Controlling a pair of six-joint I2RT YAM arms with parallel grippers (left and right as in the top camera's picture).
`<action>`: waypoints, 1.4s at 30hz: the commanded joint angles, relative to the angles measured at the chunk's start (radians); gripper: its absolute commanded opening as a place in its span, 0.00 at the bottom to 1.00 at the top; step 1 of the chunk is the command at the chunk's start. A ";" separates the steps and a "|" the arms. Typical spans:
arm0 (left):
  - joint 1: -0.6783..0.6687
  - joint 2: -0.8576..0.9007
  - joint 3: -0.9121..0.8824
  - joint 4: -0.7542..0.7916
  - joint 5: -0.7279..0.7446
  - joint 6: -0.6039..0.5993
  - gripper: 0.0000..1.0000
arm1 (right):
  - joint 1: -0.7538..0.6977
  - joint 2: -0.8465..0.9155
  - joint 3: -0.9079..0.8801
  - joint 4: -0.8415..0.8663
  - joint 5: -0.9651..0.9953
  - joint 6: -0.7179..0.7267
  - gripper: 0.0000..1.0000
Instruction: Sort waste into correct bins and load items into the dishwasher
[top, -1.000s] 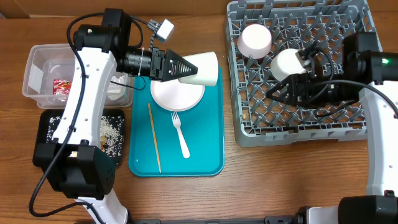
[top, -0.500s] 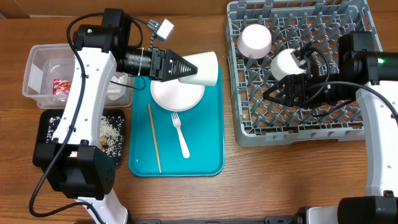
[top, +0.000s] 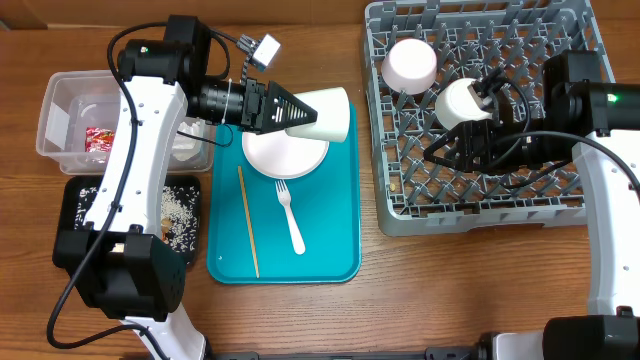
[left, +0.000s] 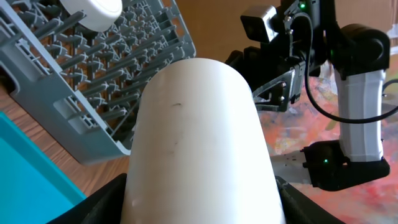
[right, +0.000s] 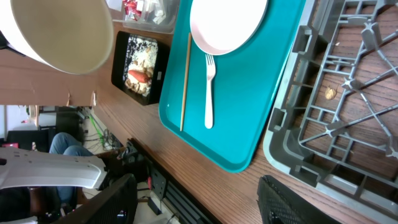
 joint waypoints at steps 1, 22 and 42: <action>-0.005 0.003 0.014 -0.006 -0.008 0.030 0.28 | 0.005 -0.003 -0.003 -0.002 0.002 -0.011 0.65; -0.006 0.003 0.014 -0.005 -0.008 0.030 0.28 | 0.102 -0.003 -0.003 0.141 -0.292 -0.011 0.52; -0.006 0.003 0.014 -0.009 -0.008 0.029 0.28 | 0.370 -0.003 -0.003 0.461 -0.153 0.106 0.34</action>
